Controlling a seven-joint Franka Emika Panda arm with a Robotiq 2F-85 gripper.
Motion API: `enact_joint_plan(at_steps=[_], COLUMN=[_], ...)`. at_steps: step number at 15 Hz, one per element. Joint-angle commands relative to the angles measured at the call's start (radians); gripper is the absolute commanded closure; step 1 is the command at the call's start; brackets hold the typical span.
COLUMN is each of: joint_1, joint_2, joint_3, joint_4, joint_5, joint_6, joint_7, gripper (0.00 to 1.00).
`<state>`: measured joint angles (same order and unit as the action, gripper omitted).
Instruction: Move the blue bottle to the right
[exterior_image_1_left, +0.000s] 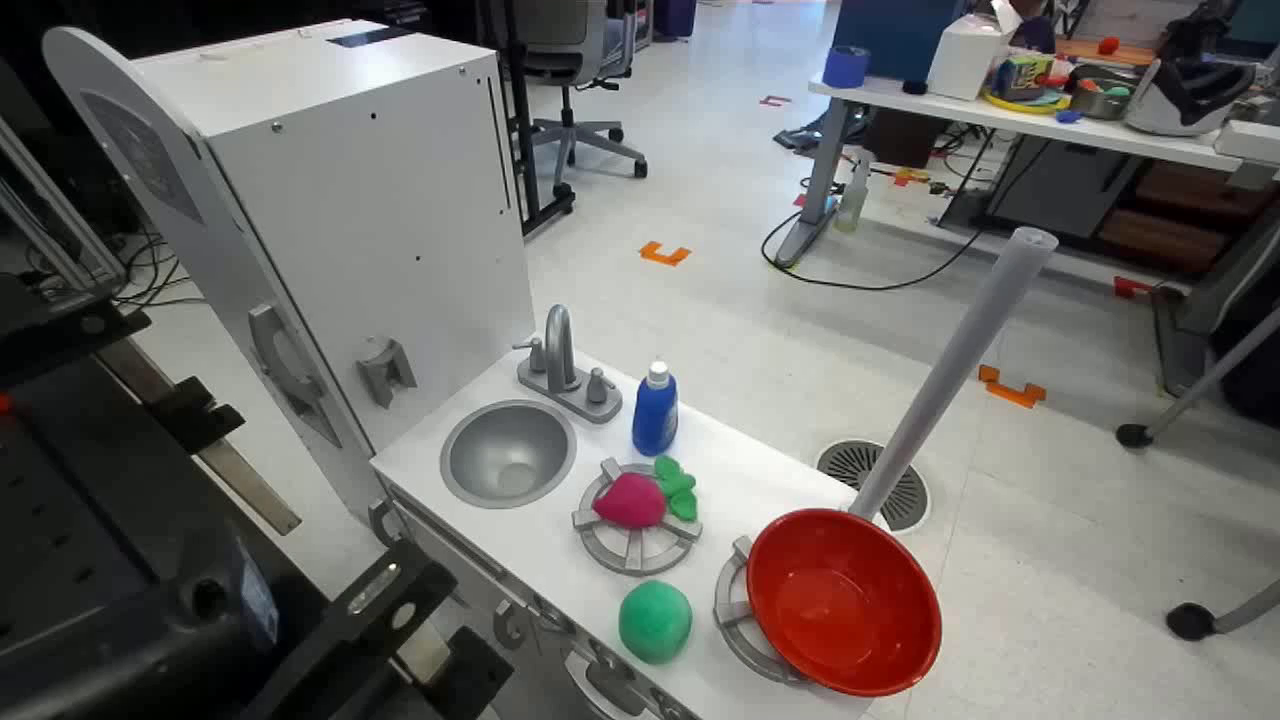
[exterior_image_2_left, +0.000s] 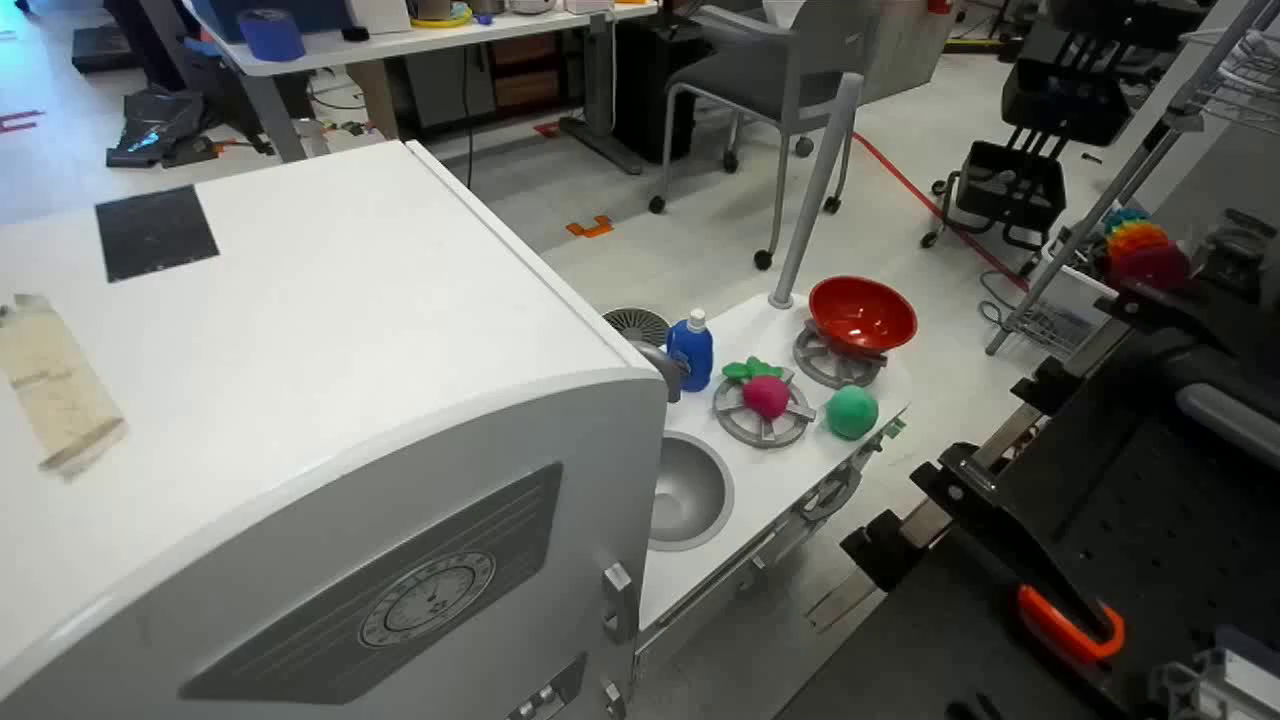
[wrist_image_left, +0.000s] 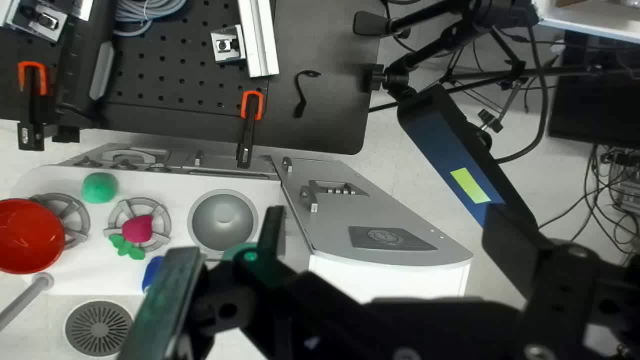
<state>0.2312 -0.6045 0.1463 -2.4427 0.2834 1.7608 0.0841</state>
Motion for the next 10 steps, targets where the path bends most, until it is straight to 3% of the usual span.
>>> enact_joint_plan(at_steps=[1,7,10], joint_1=[-0.015,-0.019,-0.054], joint_2=[-0.001,0.014,0.104], joint_3=[0.012,0.012,0.01], joint_4=[0.003,0.004,0.03], joint_5=[0.006,0.004,-0.043], joint_6=[-0.004,0.005,0.098], joint_7=[-0.006,-0.004,-0.016], gripper=[0.0,0.0,0.0])
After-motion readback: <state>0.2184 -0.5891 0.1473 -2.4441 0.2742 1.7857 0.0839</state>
